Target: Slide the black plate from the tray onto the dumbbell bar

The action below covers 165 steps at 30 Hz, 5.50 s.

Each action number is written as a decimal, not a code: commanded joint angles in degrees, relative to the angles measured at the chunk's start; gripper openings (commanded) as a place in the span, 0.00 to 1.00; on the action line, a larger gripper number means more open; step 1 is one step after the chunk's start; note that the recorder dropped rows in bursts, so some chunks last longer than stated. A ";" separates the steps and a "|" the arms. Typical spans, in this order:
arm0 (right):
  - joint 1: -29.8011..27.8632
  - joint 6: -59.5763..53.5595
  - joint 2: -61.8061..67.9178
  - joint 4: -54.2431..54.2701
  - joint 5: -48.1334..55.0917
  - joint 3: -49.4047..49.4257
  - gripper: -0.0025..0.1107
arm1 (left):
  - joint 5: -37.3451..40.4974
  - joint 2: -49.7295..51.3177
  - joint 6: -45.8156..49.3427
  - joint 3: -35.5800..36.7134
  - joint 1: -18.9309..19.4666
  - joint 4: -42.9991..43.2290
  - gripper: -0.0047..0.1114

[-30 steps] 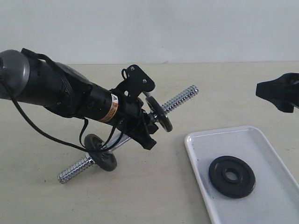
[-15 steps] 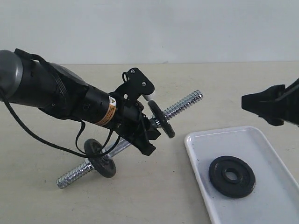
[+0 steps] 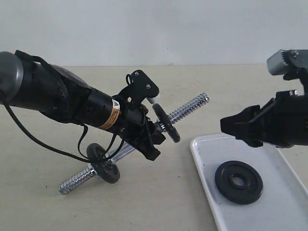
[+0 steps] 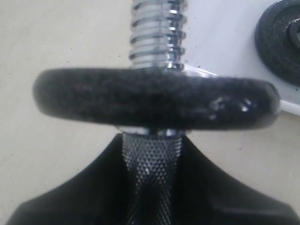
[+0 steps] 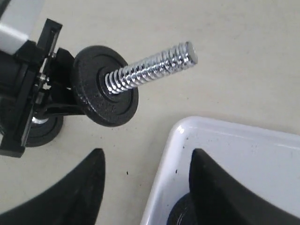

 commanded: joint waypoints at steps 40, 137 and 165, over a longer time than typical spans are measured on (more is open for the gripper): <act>1.01 -6.74 3.93 2.10 27.71 -28.24 0.52 | -2.24 -3.72 -0.52 -1.49 -0.18 -2.05 0.08; 4.41 7.66 4.01 -0.08 -45.05 -28.43 0.40 | -3.48 -3.72 0.16 -1.49 -0.18 -2.05 0.08; 14.78 -13.22 -3.38 -0.08 21.83 -23.94 0.40 | -4.07 -3.72 -0.75 -1.49 -0.18 -2.05 0.08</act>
